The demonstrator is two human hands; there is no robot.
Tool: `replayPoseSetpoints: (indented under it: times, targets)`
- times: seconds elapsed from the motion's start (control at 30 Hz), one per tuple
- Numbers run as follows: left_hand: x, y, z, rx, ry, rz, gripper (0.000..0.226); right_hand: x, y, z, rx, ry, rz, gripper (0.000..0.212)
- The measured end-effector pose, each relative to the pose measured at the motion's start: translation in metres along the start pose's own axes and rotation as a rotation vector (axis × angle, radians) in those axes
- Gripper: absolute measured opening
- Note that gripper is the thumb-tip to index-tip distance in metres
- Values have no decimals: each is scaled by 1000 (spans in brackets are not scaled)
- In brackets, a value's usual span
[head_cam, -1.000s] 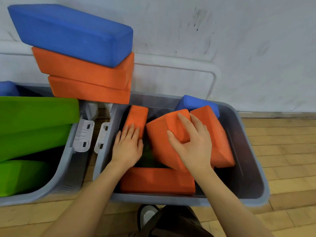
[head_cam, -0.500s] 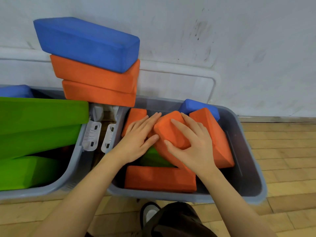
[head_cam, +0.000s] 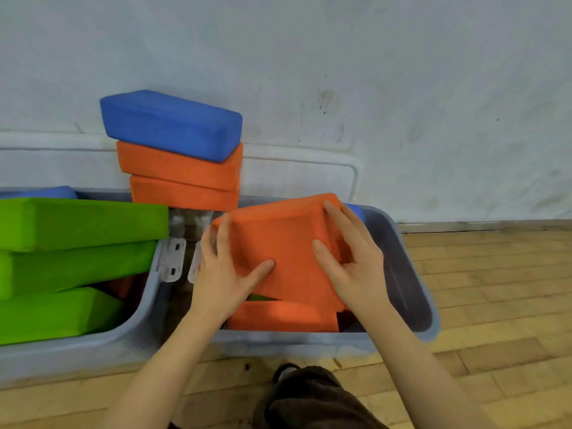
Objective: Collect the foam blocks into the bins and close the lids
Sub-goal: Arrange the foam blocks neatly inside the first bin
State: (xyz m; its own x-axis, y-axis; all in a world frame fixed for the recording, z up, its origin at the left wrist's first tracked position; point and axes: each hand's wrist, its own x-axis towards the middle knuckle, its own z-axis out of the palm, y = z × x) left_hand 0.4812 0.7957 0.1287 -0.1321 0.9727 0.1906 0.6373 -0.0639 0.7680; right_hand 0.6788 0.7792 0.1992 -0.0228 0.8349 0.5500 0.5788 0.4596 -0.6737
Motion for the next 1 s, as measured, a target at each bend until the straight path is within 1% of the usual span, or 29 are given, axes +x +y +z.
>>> replayPoseSetpoints:
  times: [0.03,0.1,0.17,0.23,0.27,0.33,0.4,0.5,0.53,0.6,0.67,0.77,0.8,0.87,0.93,1.0]
  targets:
    - [-3,-2,-2,-46,4,-64,104,-2,-5,3,51,-13,32,52]
    - [-7,-6,-9,-119,35,-104,104,-2,-14,8,144,-10,89,45]
    - [-9,-6,-21,-159,119,-69,101,2,-21,12,200,6,139,43]
    - [-6,-2,-36,-113,216,-33,92,9,-28,17,213,19,147,40]
    - [-4,1,-44,-66,245,-42,90,13,-31,20,218,25,143,39]
    - [1,7,-58,29,277,-58,90,24,-36,26,182,63,113,45]
    - [4,12,-72,102,304,-10,94,38,-43,30,126,97,82,57]
    - [9,16,-97,211,323,60,105,59,-55,31,125,33,88,68]
    - [12,19,-106,247,313,84,110,65,-59,29,144,20,92,68]
    - [18,25,-129,348,324,179,119,78,-72,30,232,37,76,56]
    - [27,35,-149,443,386,273,120,90,-86,32,346,83,82,42]
    - [47,45,-175,500,446,304,119,111,-99,40,406,63,69,36]
    - [56,46,-182,536,450,313,119,117,-100,43,415,37,62,38]
    - [74,44,-193,591,466,322,117,130,-100,50,400,-45,23,59]
    - [94,41,-202,601,487,315,110,144,-96,59,307,-156,-55,81]
    - [114,37,-207,587,486,307,102,161,-92,68,180,-219,-145,93]
